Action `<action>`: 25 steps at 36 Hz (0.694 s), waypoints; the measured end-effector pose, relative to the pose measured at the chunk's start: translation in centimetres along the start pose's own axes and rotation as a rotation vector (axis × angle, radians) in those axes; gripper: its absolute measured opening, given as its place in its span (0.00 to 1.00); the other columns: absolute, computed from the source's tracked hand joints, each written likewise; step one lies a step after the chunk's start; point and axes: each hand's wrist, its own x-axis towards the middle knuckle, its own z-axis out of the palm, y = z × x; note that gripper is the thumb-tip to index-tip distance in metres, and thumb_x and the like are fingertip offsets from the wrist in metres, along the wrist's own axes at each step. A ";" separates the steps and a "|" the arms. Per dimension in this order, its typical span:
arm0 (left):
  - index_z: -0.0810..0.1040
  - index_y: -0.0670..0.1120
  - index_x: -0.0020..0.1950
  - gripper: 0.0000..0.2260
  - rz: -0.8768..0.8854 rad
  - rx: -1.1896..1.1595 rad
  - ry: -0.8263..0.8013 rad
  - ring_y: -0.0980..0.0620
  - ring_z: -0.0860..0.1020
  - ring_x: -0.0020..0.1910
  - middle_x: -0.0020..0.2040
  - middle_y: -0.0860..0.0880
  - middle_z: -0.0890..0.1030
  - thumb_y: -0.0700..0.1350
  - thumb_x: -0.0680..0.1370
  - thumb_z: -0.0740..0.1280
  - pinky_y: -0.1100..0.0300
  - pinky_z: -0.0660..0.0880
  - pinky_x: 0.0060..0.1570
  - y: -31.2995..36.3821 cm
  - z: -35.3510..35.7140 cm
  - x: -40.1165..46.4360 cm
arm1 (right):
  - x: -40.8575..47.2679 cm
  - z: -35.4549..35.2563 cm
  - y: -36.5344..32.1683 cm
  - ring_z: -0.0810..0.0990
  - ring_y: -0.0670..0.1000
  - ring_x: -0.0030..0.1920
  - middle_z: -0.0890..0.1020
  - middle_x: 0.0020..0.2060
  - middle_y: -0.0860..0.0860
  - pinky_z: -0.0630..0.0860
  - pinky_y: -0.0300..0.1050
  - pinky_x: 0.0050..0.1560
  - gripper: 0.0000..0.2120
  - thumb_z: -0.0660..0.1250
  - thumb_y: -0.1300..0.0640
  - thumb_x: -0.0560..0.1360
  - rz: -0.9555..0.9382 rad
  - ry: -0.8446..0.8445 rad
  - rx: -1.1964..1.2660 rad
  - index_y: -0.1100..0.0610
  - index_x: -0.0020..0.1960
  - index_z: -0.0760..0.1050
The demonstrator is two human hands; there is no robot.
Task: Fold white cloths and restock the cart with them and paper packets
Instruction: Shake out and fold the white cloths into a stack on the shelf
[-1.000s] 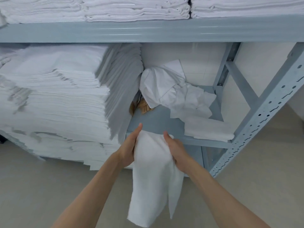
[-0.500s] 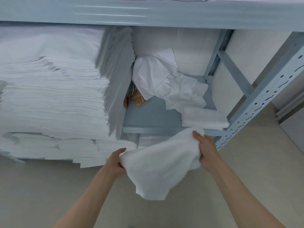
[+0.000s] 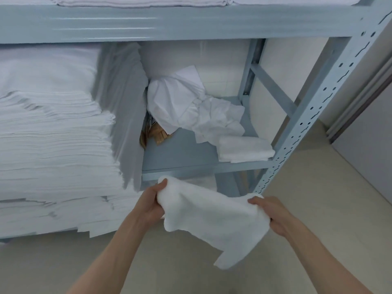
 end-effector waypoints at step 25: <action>0.75 0.47 0.51 0.04 0.352 0.393 0.190 0.48 0.79 0.45 0.49 0.46 0.79 0.43 0.79 0.69 0.50 0.77 0.43 2.8 3.6 1.3 | 3.6 -6.0 1.9 0.76 0.55 0.43 0.78 0.43 0.59 0.72 0.46 0.41 0.08 0.64 0.61 0.77 -0.100 0.406 -0.206 0.67 0.47 0.76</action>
